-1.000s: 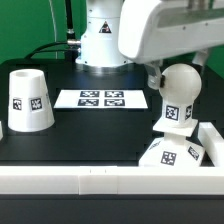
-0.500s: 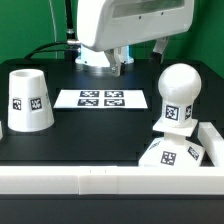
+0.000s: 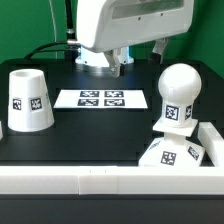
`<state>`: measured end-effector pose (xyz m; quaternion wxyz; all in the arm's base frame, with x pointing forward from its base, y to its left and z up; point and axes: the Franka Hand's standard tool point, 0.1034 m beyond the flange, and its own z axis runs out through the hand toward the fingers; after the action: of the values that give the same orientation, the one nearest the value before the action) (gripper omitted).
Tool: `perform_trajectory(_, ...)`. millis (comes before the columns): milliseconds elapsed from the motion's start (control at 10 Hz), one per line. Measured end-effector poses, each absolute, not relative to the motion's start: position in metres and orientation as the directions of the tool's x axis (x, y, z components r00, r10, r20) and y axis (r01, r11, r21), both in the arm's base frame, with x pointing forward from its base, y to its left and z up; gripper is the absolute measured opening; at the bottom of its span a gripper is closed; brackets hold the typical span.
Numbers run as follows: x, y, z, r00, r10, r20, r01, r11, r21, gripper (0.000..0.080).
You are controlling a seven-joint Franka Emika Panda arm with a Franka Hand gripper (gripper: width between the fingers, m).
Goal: Assemble lamp
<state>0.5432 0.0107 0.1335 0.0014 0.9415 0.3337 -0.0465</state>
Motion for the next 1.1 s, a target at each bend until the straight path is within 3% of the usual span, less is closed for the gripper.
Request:
perform_trajectory(200,0.497,-0.037,0.134,0.727,0.684,-0.058,0.681,-0.729,-0.064,0.0699)
perform_trajectory(500,0.473,-0.096,0.126,0.718,0.694,-0.059,0.69,-0.72,-0.076,0.0699)
perform_trajectory(900,0.472,-0.097,0.124,0.723,0.688,-0.062,0.684,-0.725,-0.076,0.0699)
perform_trajectory(1100,0.459,-0.102,0.123,0.727,0.684,-0.055,0.682,-0.729,-0.053,0.0699)
